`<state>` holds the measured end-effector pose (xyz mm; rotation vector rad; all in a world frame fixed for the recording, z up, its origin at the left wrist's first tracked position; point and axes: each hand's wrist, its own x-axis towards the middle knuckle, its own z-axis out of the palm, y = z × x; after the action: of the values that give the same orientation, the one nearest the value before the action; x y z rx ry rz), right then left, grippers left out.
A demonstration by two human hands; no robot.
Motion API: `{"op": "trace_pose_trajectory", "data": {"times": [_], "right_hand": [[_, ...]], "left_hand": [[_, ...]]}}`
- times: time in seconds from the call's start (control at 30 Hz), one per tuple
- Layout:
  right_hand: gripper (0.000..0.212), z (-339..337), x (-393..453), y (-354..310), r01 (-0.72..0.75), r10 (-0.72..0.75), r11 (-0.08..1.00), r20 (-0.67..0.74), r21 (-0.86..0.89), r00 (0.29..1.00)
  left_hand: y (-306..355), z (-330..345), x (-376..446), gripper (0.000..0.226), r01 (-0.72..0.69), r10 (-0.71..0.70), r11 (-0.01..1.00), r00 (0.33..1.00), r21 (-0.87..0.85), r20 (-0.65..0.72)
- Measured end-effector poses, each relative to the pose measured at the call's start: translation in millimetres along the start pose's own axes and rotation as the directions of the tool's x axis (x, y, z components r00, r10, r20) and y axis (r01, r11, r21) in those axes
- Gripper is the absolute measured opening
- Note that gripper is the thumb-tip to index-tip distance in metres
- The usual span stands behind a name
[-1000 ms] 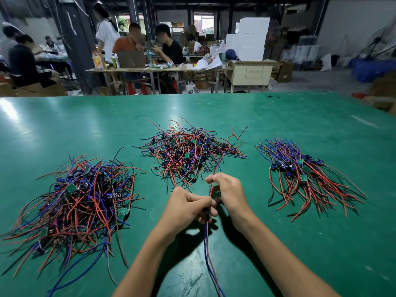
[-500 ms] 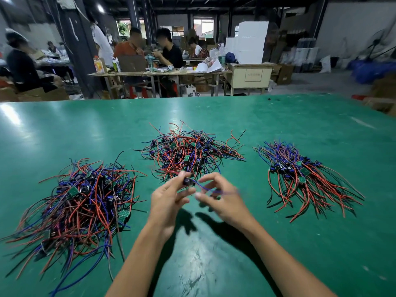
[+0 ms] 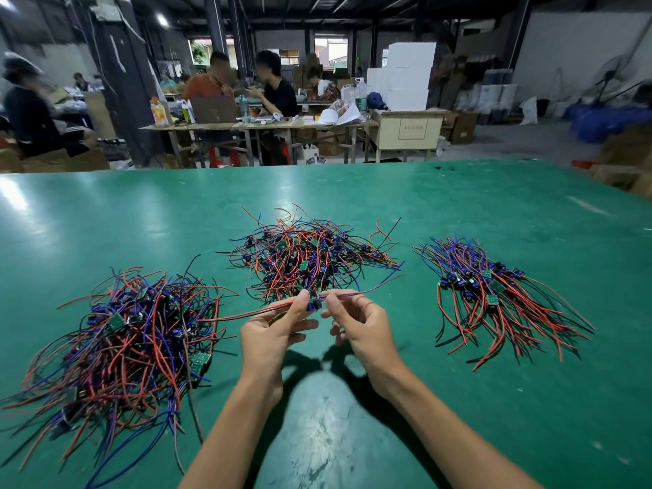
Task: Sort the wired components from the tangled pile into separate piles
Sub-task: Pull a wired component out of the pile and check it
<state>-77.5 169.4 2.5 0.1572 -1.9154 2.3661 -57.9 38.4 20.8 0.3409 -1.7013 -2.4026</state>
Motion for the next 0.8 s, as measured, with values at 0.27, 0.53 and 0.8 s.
{"op": "trace_pose_trajectory", "data": {"times": [0.27,0.53,0.8], "right_hand": [[0.017,-11.4,11.4,-11.6,-0.122,0.187,0.925,-0.151,0.359,0.971],[0.015,-23.7,20.5,-29.1,-0.051,0.123,0.959,-0.246,0.278,0.961],[0.017,-41.9,33.6,-60.0,0.091,-0.046,0.984,-0.276,0.154,0.960]], "left_hand": [[-2.1,-4.4,6.9,0.015,-0.037,0.034,0.999,0.995,-0.035,-0.090],[-4.3,-10.2,10.0,0.017,-0.095,0.091,0.995,0.988,-0.019,-0.125],[-5.3,-5.5,3.3,0.016,-0.148,0.145,0.988,0.986,0.040,0.078]]}}
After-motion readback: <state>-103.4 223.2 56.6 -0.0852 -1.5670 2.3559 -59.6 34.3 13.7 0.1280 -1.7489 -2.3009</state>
